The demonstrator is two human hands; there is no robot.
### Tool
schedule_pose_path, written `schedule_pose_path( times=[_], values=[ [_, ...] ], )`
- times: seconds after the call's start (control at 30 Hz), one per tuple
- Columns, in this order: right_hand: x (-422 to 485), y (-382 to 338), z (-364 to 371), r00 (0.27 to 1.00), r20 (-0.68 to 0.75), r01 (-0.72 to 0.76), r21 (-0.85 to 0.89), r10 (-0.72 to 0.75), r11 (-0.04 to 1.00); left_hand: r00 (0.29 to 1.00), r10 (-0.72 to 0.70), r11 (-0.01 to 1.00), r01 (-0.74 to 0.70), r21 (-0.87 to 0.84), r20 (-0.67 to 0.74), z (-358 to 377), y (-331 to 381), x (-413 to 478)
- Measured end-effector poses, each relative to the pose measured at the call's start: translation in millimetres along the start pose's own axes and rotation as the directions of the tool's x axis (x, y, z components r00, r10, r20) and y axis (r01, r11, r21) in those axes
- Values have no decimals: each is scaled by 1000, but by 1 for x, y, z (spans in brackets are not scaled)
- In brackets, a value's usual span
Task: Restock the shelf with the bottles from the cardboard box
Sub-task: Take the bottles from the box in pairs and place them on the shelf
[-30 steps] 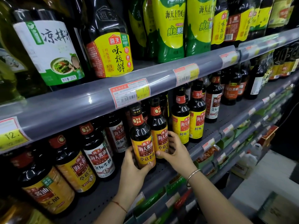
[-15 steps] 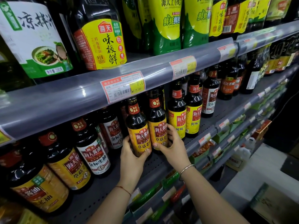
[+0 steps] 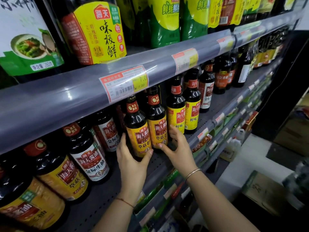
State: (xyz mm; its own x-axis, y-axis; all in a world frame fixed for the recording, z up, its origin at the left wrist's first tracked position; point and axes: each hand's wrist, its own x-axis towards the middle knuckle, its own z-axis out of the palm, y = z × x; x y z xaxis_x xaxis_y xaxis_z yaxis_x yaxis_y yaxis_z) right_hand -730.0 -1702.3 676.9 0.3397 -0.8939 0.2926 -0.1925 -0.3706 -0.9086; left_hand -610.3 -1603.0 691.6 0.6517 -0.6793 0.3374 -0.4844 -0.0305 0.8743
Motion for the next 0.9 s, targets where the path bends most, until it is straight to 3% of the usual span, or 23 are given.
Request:
schedule_pose_path(
  times=[0.2,0.3,0.37,0.43,0.53,0.63,0.77,0.9],
  values=[
    [-40,7,-27,988,-154,-9,-196,-22,981,959,282,959,-281,22,-20,8,17,-20],
    [-71,22,-44,970,-244,-89,-268,22,959,953,301,953,-302,-34,-30,19,17,-36],
    [-91,32,-54,955,-289,-155,-302,65,941,945,322,945,-318,-80,52,29,14,-49],
    [-110,42,-63,939,-336,-201,-347,78,916,906,357,933,-335,-129,227,43,7,-65],
    [-141,59,-73,916,-381,-287,-391,130,875,772,320,947,-268,-175,550,71,-9,-89],
    [-176,88,-82,884,-409,-415,-471,224,778,591,241,949,-309,-59,770,104,-34,-110],
    [-221,135,-91,806,-395,-591,-504,441,629,376,140,786,-605,128,916,148,-78,-142],
    [-260,193,-91,727,-378,-682,-496,573,538,240,13,747,-647,150,971,185,-124,-173]
  ],
)
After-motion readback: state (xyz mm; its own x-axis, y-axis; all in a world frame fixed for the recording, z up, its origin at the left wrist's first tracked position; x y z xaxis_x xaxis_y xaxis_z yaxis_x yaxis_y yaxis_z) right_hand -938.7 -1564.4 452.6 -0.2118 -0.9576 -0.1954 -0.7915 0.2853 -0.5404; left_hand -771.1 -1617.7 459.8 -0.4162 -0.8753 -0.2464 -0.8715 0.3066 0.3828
